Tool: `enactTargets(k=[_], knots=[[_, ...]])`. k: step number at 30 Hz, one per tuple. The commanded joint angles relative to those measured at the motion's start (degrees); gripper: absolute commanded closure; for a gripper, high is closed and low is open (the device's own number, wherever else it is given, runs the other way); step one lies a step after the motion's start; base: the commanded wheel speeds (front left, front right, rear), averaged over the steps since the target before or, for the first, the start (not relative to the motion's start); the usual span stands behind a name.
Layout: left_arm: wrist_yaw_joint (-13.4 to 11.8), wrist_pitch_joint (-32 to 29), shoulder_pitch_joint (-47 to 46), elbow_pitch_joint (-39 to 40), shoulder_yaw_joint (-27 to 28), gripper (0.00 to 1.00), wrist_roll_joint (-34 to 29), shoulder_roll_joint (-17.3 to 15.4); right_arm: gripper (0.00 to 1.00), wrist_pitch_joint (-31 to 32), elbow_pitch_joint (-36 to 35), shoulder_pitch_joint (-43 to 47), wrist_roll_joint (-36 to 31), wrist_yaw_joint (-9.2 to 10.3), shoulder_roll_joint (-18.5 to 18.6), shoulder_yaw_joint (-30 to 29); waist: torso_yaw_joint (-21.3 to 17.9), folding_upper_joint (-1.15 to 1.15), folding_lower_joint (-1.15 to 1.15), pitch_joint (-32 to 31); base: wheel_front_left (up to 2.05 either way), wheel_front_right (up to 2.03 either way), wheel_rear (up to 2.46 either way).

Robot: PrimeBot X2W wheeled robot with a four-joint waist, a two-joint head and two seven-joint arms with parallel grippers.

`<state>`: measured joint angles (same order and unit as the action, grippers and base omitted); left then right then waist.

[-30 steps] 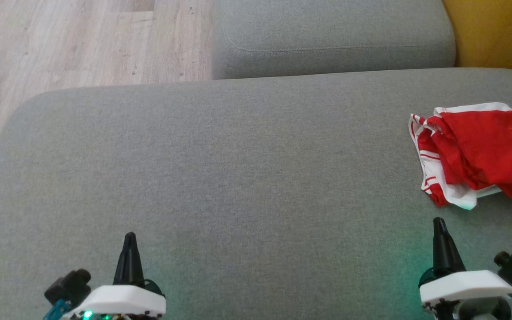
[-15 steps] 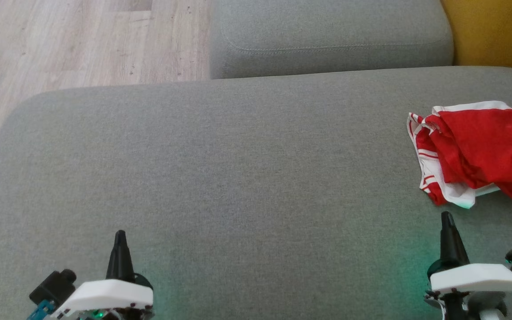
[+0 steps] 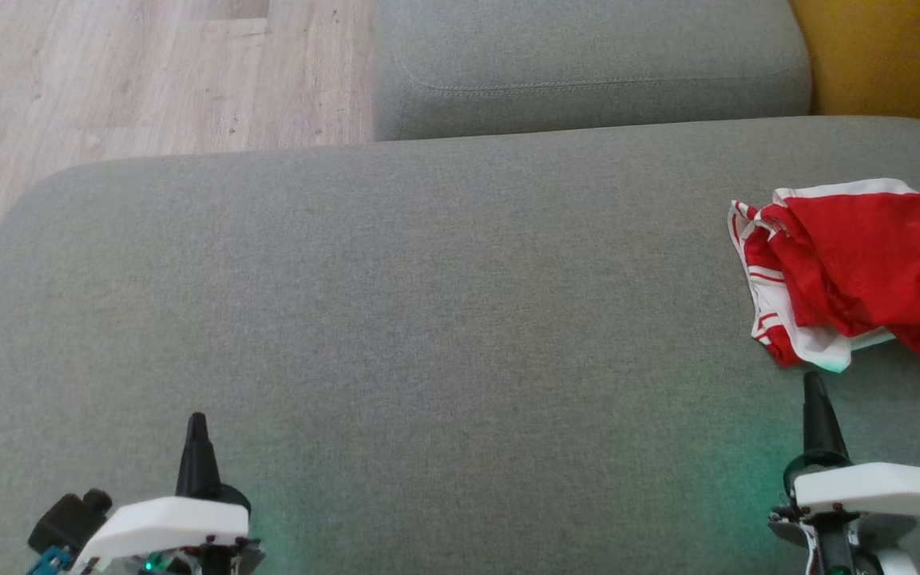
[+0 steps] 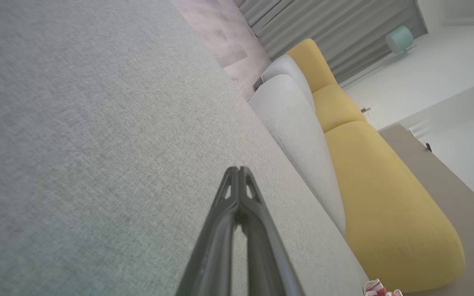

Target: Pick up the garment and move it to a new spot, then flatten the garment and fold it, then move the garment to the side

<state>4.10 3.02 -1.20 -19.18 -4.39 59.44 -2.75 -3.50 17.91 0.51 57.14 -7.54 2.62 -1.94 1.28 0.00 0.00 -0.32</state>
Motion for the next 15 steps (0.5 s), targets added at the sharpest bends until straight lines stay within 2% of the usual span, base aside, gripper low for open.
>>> enactTargets(k=[1, 15], knots=[[0.5, -0.5, -3.2, 2.2, 1.9, 1.0, 1.6, -0.2, 1.0, 0.5, -2.2, -3.0, 2.0, 0.03, 0.9, 0.4, 0.0, 0.0, 0.0, 0.0, 0.0, 0.0, 0.0], [1.2, -2.7, -3.6, 2.9, 4.1, 1.0, 9.3, -0.2, 1.0, 2.6, -2.6, -3.9, 10.4, 0.04, 0.9, -0.6, -0.3, 0.0, 0.0, 0.1, 0.0, 0.0, 0.0]])
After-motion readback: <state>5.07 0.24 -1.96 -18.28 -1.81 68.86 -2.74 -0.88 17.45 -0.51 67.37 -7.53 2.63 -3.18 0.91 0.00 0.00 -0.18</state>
